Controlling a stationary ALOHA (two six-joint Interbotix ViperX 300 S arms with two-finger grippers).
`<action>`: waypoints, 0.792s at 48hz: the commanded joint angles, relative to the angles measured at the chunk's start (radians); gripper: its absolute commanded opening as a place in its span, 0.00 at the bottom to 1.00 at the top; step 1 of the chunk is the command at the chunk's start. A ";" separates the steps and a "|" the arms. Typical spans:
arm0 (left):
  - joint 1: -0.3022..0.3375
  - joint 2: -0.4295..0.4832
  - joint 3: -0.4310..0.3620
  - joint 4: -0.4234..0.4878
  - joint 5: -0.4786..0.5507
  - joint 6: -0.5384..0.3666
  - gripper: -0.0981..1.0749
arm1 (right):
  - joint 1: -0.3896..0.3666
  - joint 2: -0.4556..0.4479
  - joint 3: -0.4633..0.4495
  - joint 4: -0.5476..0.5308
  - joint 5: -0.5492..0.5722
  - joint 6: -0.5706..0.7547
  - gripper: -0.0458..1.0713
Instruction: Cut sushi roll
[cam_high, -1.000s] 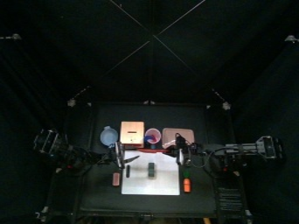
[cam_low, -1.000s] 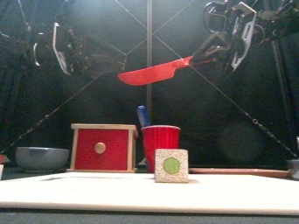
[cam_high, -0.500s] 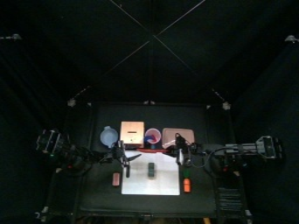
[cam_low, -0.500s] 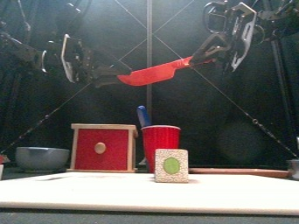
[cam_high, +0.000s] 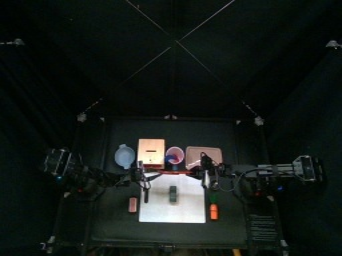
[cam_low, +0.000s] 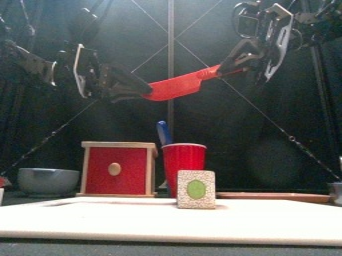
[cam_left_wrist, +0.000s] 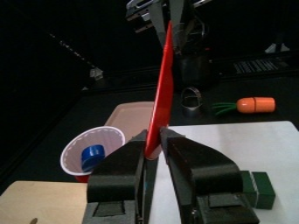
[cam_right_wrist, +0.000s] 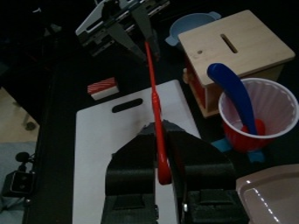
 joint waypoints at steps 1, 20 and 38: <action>0.009 0.002 -0.028 0.005 0.005 -0.002 0.55 | 0.005 -0.008 -0.015 0.002 -0.009 0.005 0.36; -0.003 0.002 -0.025 0.034 0.009 -0.032 0.53 | 0.011 -0.006 -0.006 0.003 -0.005 0.005 0.36; 0.003 0.005 0.026 0.169 0.123 -0.241 0.53 | 0.017 0.005 -0.005 0.000 -0.006 0.003 0.36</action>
